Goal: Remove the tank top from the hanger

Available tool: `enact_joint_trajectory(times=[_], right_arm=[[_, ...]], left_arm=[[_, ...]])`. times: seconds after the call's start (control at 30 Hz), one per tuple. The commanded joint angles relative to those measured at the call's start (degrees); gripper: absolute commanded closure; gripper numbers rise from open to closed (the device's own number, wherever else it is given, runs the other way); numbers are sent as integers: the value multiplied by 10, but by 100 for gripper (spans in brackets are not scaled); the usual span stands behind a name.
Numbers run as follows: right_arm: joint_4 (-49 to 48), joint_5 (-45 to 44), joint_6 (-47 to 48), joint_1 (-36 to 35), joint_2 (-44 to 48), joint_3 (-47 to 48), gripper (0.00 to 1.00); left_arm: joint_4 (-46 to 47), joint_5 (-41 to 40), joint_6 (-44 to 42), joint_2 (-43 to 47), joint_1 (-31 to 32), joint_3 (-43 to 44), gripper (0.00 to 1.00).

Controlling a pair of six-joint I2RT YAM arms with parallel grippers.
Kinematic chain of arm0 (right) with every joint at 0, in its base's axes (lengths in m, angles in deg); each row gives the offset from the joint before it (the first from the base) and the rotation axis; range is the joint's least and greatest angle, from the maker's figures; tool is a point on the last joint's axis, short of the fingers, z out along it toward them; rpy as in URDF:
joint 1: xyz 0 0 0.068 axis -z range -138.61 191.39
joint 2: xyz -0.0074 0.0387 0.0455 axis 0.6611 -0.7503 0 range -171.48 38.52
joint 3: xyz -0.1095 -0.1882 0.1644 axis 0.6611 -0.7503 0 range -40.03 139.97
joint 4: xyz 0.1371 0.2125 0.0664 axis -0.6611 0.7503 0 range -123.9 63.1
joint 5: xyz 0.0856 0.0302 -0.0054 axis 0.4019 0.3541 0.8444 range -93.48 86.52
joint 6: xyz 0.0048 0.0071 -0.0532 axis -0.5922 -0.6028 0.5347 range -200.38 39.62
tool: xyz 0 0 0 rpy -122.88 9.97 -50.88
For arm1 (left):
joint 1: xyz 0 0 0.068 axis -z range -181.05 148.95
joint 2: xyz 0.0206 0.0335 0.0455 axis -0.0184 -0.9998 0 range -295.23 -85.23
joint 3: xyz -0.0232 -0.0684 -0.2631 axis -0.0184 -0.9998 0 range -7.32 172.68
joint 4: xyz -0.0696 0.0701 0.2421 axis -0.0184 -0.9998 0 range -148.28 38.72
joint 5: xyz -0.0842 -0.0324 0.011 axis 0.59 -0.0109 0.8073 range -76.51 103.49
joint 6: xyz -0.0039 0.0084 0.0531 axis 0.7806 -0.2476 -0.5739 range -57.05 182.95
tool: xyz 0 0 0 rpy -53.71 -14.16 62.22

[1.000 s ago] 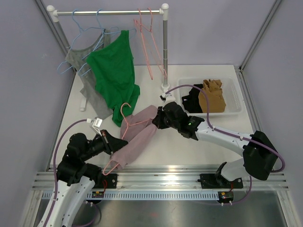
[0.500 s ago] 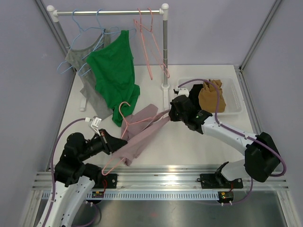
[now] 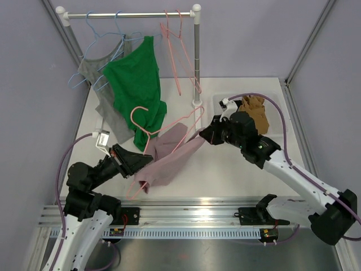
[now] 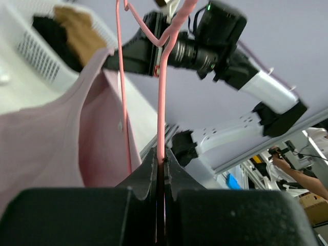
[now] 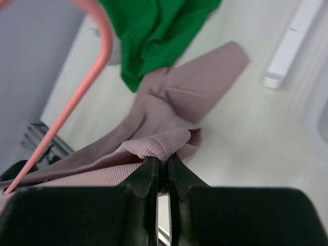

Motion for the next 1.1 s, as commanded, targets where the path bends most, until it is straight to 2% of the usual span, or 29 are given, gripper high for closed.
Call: enact_joint_trajectory(times=[0.0,0.07,0.1,0.17,0.2,0.3,0.47,0.57,0.6,0.73,0.93,1.03,1.07], right_arm=[[-32,110,-41,8,72,-15,100],[-37,143,-61,8,109,-22,100],[-36,156,-66,8,119,-19,100],[-39,198,-76,8,143,-13,100],[-35,209,-84,8,150,-2,100],[-36,250,-108,8,181,18,100],[-43,317,-147,8,224,44,100],[-83,374,-179,8,229,46,100],[-86,379,-182,8,230,51,100],[-36,372,-159,8,237,81,100],[64,326,-110,8,244,113,100],[98,277,-96,8,242,100,100],[103,268,-96,8,242,93,100]], left_arm=[[205,21,53,-39,1,32,100],[245,11,51,-76,3,41,100],[304,-1,55,-87,6,45,100],[359,-13,47,-116,18,54,100],[404,-27,29,-141,30,69,100],[462,-74,-37,-181,64,89,100],[515,-155,-184,-221,113,126,100],[636,-149,-211,-258,129,118,100],[658,-174,-212,-267,130,122,100],[660,-213,-248,-304,135,149,100],[540,-333,-290,-256,135,151,98],[453,-398,-293,-218,135,150,92],[393,-422,-296,-212,135,154,92]])
